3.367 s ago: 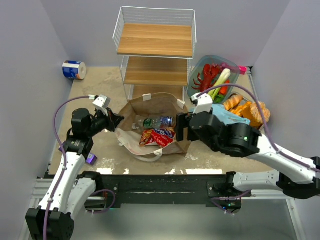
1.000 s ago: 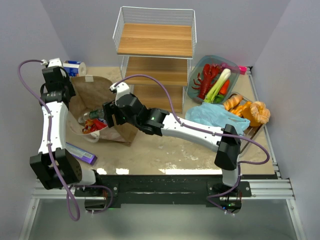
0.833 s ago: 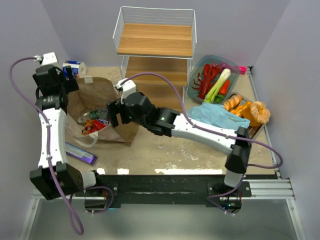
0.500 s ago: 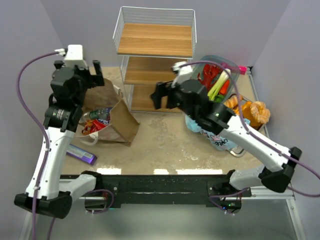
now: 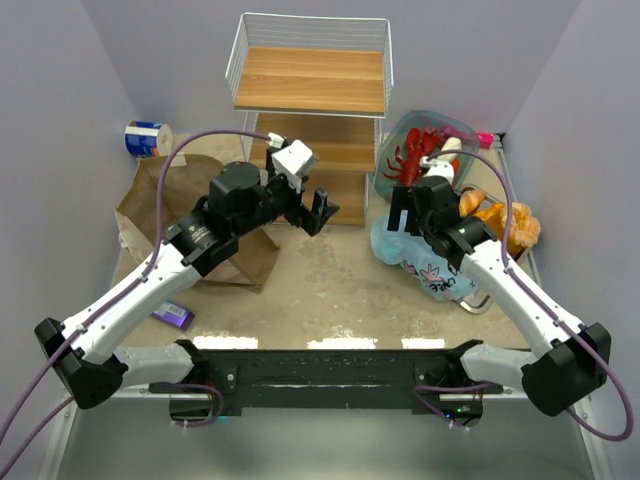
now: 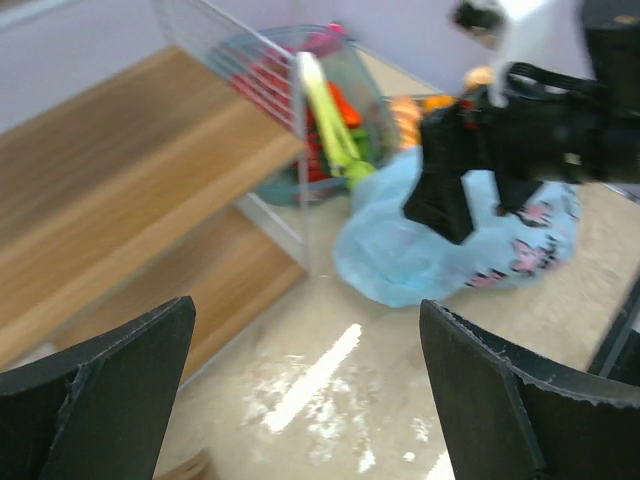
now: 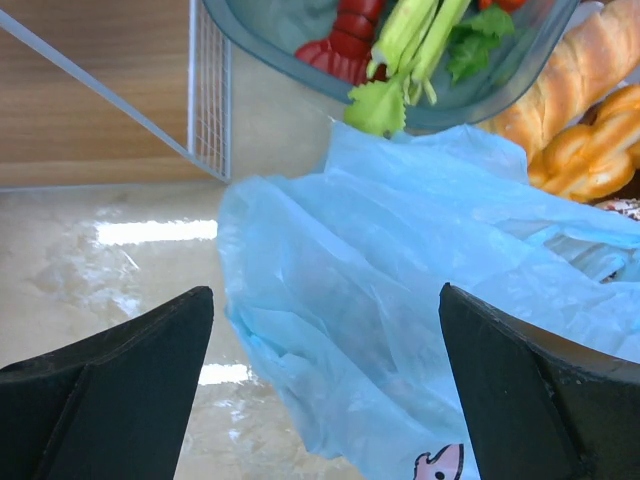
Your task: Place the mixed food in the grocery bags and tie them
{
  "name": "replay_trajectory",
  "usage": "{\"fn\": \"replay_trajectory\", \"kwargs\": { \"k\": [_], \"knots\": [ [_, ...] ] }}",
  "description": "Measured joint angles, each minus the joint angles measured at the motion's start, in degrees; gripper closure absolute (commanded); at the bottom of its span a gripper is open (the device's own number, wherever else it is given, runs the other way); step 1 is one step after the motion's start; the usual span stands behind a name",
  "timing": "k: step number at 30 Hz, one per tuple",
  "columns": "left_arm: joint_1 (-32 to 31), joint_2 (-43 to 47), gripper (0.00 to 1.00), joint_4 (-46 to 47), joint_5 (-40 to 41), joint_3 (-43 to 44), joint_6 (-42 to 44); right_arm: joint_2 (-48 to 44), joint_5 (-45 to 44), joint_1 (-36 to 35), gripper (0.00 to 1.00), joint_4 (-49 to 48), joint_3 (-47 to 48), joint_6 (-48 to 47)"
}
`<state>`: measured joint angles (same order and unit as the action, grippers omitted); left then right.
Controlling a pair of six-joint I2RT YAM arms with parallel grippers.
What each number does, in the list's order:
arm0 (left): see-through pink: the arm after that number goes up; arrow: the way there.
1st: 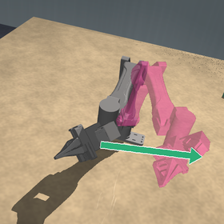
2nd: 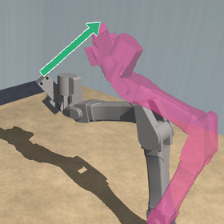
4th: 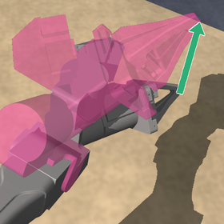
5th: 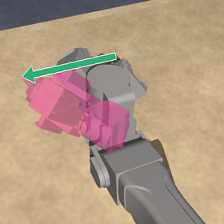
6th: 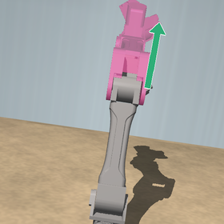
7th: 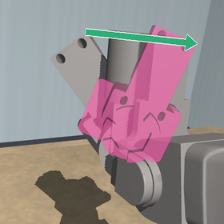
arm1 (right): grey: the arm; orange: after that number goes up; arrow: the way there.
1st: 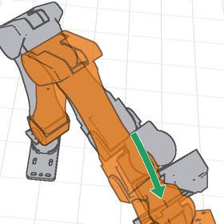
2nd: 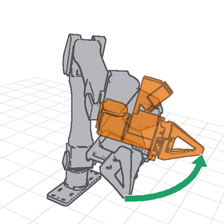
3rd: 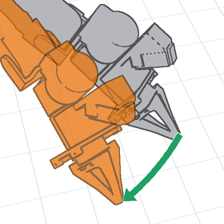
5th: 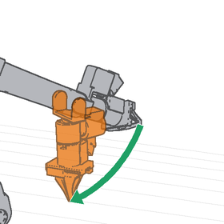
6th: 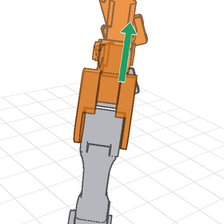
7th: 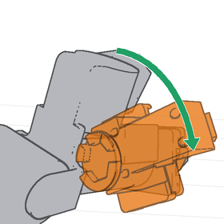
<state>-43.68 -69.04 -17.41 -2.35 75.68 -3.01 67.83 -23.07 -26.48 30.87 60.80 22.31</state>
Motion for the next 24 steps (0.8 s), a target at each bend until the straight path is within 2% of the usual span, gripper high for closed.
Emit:
{"fn": "replay_trajectory", "kwargs": {
  "k": [4, 9, 10, 11, 12, 13, 14, 16, 18, 21, 24],
  "knots": [
    [0.0, 0.44, 0.0, 5.7, -8.11, -6.54, -1.11, 2.23, -1.31, 0.0, 0.01, 0.48, -0.11, -0.22],
    [0.0, 0.07, 0.0, 9.79, -13.14, -13.11, -2.38, 5.66, -4.37, 0.11, 0.02, 0.74, -0.5, -0.33],
    [0.0, -0.22, 0.0, 10.25, -13.88, -13.62, -2.56, 6.38, -4.87, 0.17, 0.07, 0.76, -0.72, -0.42],
    [0.0, -0.63, 0.0, 10.6, -14.8, -13.9, -2.95, 7.19, -5.27, 0.22, 0.16, 0.81, -0.94, -0.52],
    [0.0, -1.03, 0.0, 11.02, -15.58, -14.1, -3.39, 8.15, -5.79, 0.26, 0.31, 0.85, -1.11, -0.74],
    [0.0, -1.29, 0.0, 11.3, -16.24, -14.23, -3.58, 9.16, -5.95, 0.26, 0.6, 0.81, -1.22, -1.11],
    [0.0, -1.44, 0.0, 11.67, -16.81, -14.45, -3.85, 10.29, -5.9, 0.28, 0.75, 0.85, -1.29, -1.64],
    [0.0, -1.46, 0.0, 12.63, -17.4, -14.69, -3.96, 12.2, -5.79, 0.28, 0.93, 1.16, -1.27, -2.69],
    [0.0, -1.44, 0.0, 13.7, -17.62, -14.69, -3.96, 12.85, -5.6, 0.28, 0.99, 2.38, -1.11, -3.41],
    [0.0, -1.2, 0.0, 14.47, -17.68, -14.69, -3.72, 10.51, -2.05, 0.28, 1.0, 4.85, -0.07, -4.81],
    [0.0, -0.5, 0.0, 14.29, -18.78, -14.69, -2.01, 2.89, 4.83, 0.28, 1.0, 5.68, 1.03, -6.27]
  ]
}}
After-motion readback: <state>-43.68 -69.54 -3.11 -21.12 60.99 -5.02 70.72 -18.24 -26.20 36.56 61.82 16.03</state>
